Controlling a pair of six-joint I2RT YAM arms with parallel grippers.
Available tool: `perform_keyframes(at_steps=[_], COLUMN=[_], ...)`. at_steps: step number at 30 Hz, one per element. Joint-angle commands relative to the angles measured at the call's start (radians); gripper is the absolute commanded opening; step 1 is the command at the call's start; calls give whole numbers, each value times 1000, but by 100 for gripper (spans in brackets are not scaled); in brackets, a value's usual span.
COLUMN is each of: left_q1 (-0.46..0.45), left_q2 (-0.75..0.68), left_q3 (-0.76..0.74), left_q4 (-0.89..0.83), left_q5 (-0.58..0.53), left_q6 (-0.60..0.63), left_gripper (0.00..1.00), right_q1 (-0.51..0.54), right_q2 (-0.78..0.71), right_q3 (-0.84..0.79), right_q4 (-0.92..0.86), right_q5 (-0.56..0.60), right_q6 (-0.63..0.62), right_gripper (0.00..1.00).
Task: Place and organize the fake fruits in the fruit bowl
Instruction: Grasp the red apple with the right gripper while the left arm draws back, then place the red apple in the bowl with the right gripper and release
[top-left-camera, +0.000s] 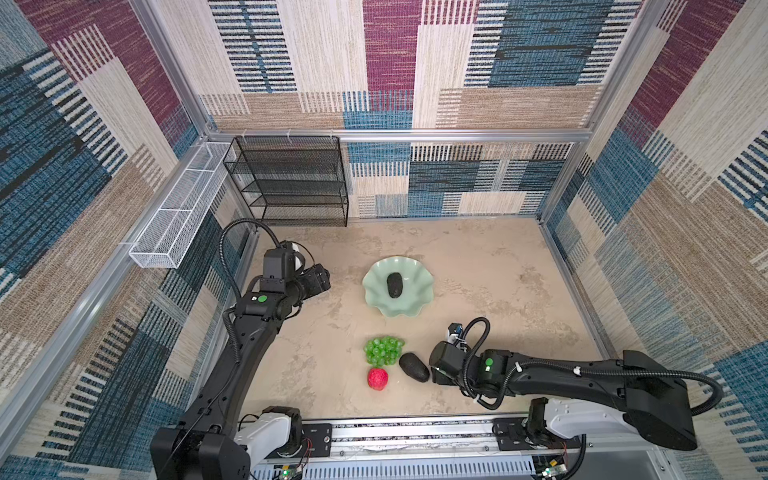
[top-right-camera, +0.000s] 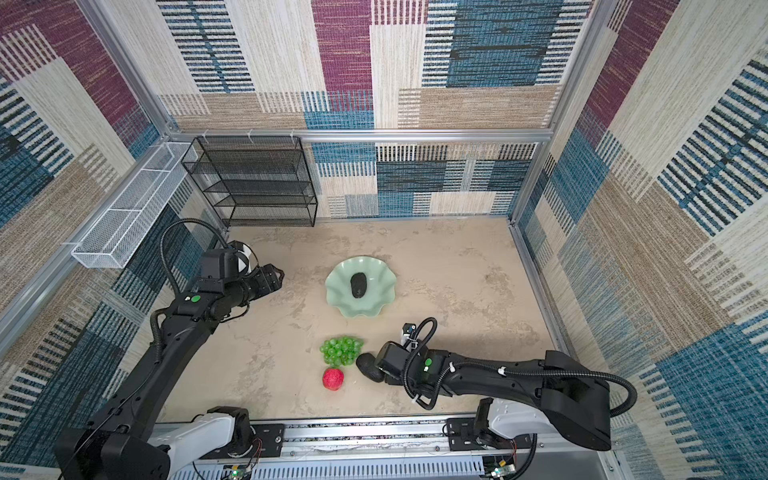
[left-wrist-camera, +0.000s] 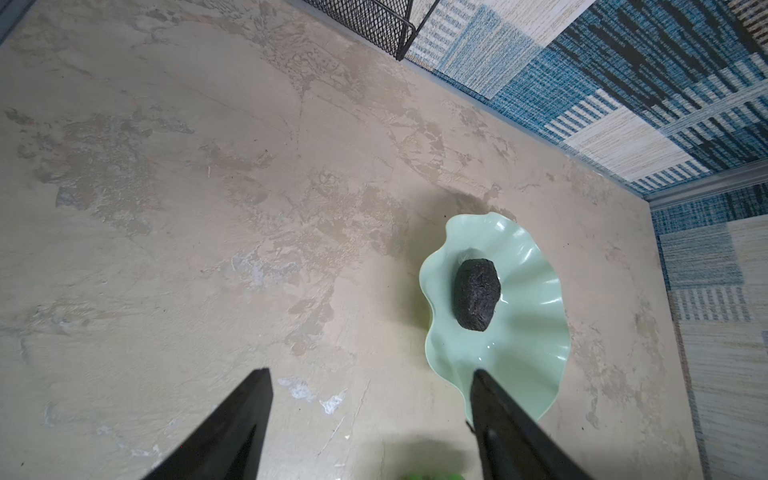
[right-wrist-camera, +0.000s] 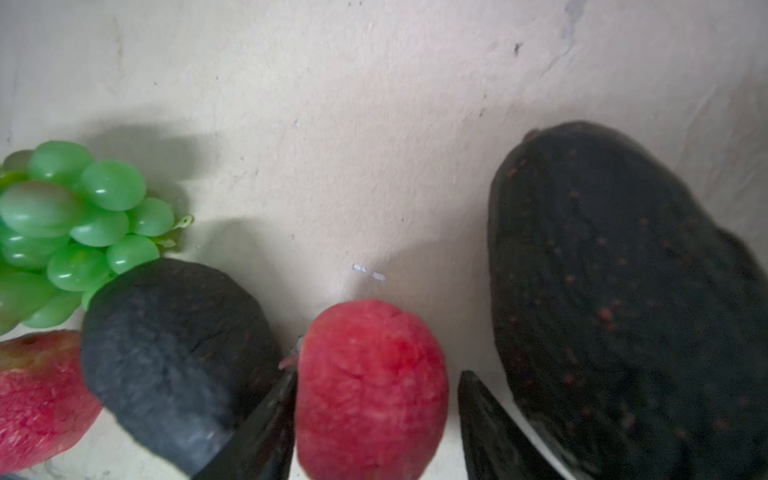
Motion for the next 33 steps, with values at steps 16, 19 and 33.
perform_keyframes(at_steps=[16,19,33], left_q1=[18,18,-49], left_q2=[-12,-41,-257], left_q3=[-22,-46,-255], left_q4=[-24,-41,-196], left_q5=[34,77,244], left_q6=[27,9,-64], left_gripper=[79,79,76], right_q1=[-251,-341,-521], right_q2=[-1,125,608], right_q3=[332,405,655], right_q4=[186,265,379], right_q5=[-6,-98,-266], right_q6=[-473,-573,-711], right_gripper=[52,52,54])
